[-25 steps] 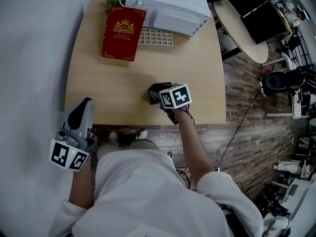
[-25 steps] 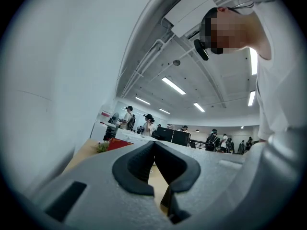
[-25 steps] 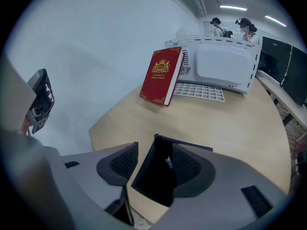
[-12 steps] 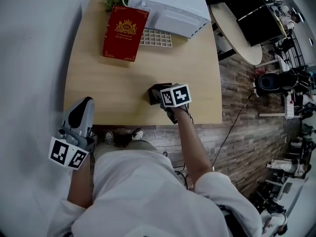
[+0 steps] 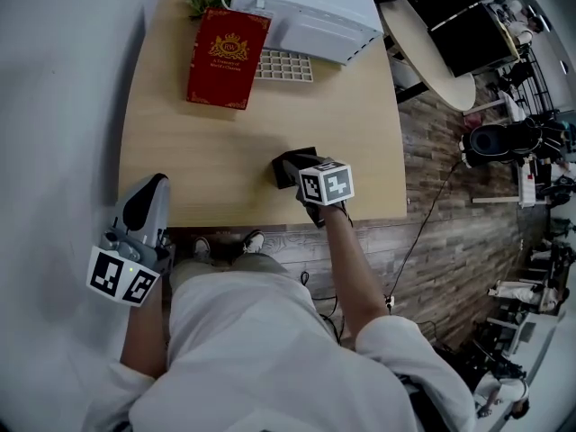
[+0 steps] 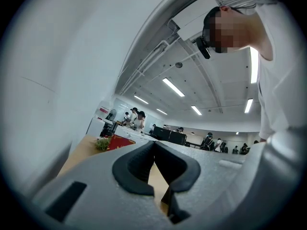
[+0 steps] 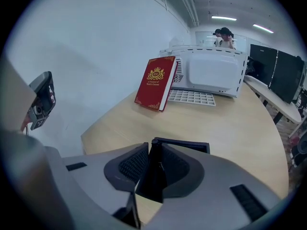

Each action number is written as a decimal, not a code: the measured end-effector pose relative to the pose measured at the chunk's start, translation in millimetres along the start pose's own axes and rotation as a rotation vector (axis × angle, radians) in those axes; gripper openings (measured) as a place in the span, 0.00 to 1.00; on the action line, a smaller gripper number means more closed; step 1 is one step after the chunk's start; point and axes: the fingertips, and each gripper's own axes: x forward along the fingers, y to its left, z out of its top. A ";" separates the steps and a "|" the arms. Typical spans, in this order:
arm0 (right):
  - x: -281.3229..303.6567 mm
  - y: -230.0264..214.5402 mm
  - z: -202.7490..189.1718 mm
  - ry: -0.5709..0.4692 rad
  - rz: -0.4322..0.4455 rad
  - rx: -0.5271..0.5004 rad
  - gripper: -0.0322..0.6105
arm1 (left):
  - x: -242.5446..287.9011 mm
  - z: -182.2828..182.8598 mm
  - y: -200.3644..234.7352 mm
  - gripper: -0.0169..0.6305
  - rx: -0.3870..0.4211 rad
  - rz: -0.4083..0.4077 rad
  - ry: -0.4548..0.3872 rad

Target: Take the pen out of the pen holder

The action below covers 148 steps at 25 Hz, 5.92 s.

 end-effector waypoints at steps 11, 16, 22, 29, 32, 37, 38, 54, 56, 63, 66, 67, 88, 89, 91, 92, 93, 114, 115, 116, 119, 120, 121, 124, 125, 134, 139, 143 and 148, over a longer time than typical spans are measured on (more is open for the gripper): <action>-12.9 -1.8 -2.7 -0.091 -0.017 0.038 0.17 | 17.1 -2.7 -10.5 0.05 0.010 -0.060 0.038; -16.3 -0.3 -4.5 -0.123 -0.024 0.013 0.17 | 20.8 -5.5 -13.5 0.05 0.010 -0.072 0.052; -13.7 6.4 -8.1 -0.133 -0.022 -0.026 0.17 | 24.3 -9.6 -15.0 0.05 0.007 -0.079 0.063; -16.9 6.6 -9.2 -0.162 -0.015 0.000 0.17 | 24.4 -13.5 -16.9 0.05 0.005 -0.077 0.076; -18.9 6.1 -7.6 -0.176 -0.016 0.003 0.17 | 25.8 -14.6 -18.1 0.05 0.006 -0.079 0.077; -24.1 2.0 -5.6 -0.196 -0.030 0.004 0.14 | 29.3 -15.9 -20.6 0.05 0.003 -0.085 0.079; -25.8 1.3 -5.5 -0.201 -0.035 0.006 0.14 | 29.7 -15.8 -21.2 0.05 0.003 -0.086 0.079; -65.6 -10.9 0.5 -0.370 -0.079 0.146 0.12 | 56.2 -19.9 -52.0 0.05 0.023 -0.183 0.083; -73.8 -11.8 1.9 -0.388 -0.083 0.150 0.12 | 59.9 -20.1 -58.8 0.05 0.024 -0.200 0.083; -96.8 -18.3 6.2 -0.439 -0.098 0.158 0.12 | 73.8 -14.9 -78.8 0.05 0.050 -0.253 0.078; -107.8 -16.3 9.1 -0.469 -0.088 0.172 0.12 | 77.2 -13.6 -85.0 0.05 0.063 -0.269 0.084; -111.4 -15.7 10.8 -0.480 -0.083 0.174 0.12 | 78.6 -12.8 -86.9 0.05 0.069 -0.274 0.084; -155.0 -15.8 20.9 -0.596 -0.072 0.183 0.12 | 77.3 3.9 -103.2 0.05 0.137 -0.246 0.052; -158.5 -16.5 22.4 -0.604 -0.070 0.179 0.12 | 78.9 5.5 -104.6 0.05 0.142 -0.244 0.047; -166.8 -18.6 26.5 -0.623 -0.066 0.166 0.12 | 82.3 9.0 -107.5 0.05 0.154 -0.242 0.035; -171.5 -19.8 28.9 -0.634 -0.064 0.160 0.12 | 84.1 10.6 -108.9 0.05 0.161 -0.241 0.030; -176.6 -20.9 31.4 -0.646 -0.061 0.154 0.12 | 85.8 11.6 -110.0 0.05 0.166 -0.238 0.026; -331.0 -42.5 97.0 -0.991 0.005 -0.061 0.12 | 120.5 42.0 -138.0 0.05 0.285 -0.146 -0.061; -337.8 -43.8 99.1 -1.005 0.005 -0.070 0.12 | 120.7 43.5 -137.7 0.05 0.288 -0.138 -0.067; -343.7 -45.4 101.1 -1.016 0.005 -0.078 0.12 | 120.9 44.8 -137.4 0.05 0.291 -0.131 -0.073; -360.1 -49.1 104.6 -1.043 0.002 -0.103 0.12 | 120.8 47.0 -138.5 0.05 0.295 -0.118 -0.088; -365.9 -49.5 105.2 -1.050 0.000 -0.114 0.12 | 120.3 47.9 -139.1 0.05 0.295 -0.114 -0.094; -371.8 -49.6 105.7 -1.057 -0.003 -0.125 0.12 | 119.4 49.1 -139.4 0.05 0.295 -0.109 -0.099; -387.3 -49.2 105.3 -1.078 -0.020 -0.150 0.12 | 115.0 53.2 -136.8 0.05 0.299 -0.088 -0.112; -392.4 -49.2 104.1 -1.086 -0.031 -0.156 0.12 | 112.8 54.8 -135.4 0.05 0.300 -0.078 -0.116; -419.3 -43.7 79.8 -1.145 -0.061 -0.147 0.12 | 84.8 69.0 -120.0 0.05 0.314 0.005 -0.156; -415.5 -32.8 67.1 -1.135 -0.079 -0.142 0.12 | 74.9 70.7 -112.4 0.05 0.315 0.017 -0.155; -409.4 -24.4 65.5 -1.124 -0.071 -0.132 0.12 | 69.7 67.8 -106.6 0.05 0.310 0.011 -0.137; -406.1 -7.9 66.8 -1.132 -0.072 -0.142 0.12 | 60.4 65.1 -101.2 0.05 0.305 -0.002 -0.112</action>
